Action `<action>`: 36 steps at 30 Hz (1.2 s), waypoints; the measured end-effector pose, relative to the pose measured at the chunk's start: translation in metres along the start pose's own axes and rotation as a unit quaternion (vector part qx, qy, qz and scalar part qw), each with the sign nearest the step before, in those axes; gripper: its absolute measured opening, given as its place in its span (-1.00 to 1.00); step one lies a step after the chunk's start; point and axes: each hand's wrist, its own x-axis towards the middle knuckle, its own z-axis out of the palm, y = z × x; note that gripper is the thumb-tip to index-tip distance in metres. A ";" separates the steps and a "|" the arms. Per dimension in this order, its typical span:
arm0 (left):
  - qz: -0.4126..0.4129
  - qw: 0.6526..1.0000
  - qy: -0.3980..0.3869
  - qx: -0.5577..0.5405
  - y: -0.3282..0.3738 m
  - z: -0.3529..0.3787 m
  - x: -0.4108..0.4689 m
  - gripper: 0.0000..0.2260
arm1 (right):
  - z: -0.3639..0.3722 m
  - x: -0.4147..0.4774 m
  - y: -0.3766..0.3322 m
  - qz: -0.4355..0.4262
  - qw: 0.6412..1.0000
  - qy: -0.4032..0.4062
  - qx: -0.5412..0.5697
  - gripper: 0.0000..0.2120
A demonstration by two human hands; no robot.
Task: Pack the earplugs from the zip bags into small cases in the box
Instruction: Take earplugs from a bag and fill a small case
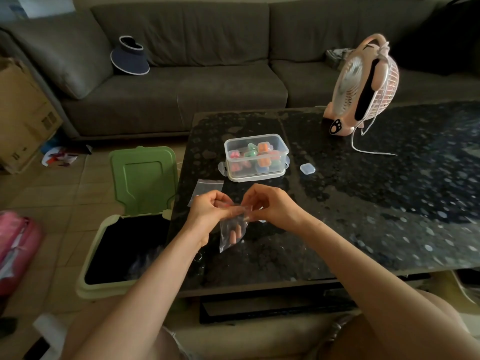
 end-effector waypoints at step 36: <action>0.284 0.926 -0.114 0.222 -0.004 -0.017 0.006 -0.83 | -0.009 0.000 0.005 0.076 0.996 -0.026 -0.046 -0.86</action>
